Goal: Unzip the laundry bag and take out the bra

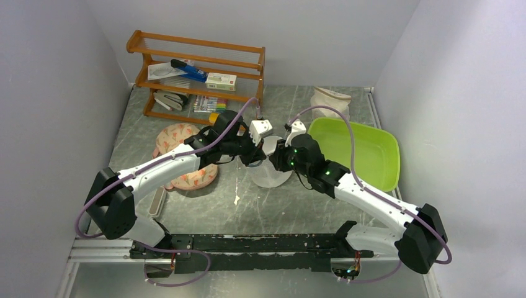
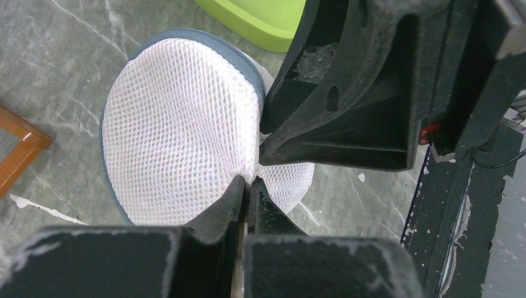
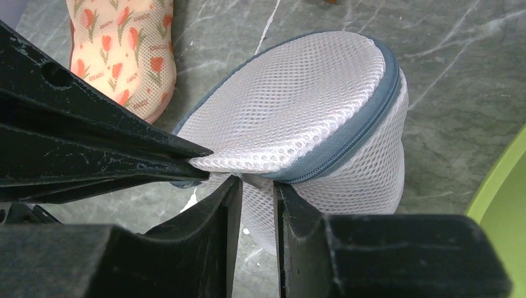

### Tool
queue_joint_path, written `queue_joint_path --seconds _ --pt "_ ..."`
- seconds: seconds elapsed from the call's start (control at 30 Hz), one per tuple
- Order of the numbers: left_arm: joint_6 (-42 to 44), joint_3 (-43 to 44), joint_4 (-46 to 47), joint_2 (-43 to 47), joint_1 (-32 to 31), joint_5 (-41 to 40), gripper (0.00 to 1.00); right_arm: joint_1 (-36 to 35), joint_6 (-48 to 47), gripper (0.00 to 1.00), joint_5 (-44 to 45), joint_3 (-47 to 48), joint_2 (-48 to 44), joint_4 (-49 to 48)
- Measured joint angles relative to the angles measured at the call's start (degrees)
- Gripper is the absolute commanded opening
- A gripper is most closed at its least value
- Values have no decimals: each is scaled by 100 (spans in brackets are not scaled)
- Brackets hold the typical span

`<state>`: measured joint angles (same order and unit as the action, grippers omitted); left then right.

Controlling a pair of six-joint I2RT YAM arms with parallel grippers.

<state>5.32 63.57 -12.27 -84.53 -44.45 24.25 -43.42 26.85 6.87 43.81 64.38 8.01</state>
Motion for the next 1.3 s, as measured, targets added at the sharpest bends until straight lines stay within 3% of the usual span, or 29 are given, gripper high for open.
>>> queue_joint_path --seconds 0.33,0.63,1.1,1.3 --pt "-24 0 -9 0 0 17 7 7 -376 27 -348 -2 20 -129" --pt "-24 0 -7 -2 0 22 7 7 -496 0 -463 -39 26 -232" --pt "66 -2 13 -2 0 -107 7 35 -511 0 245 -37 -79 -24" --pt "186 -15 11 2 0 -299 7 629 -656 0 225 -37 -90 42"
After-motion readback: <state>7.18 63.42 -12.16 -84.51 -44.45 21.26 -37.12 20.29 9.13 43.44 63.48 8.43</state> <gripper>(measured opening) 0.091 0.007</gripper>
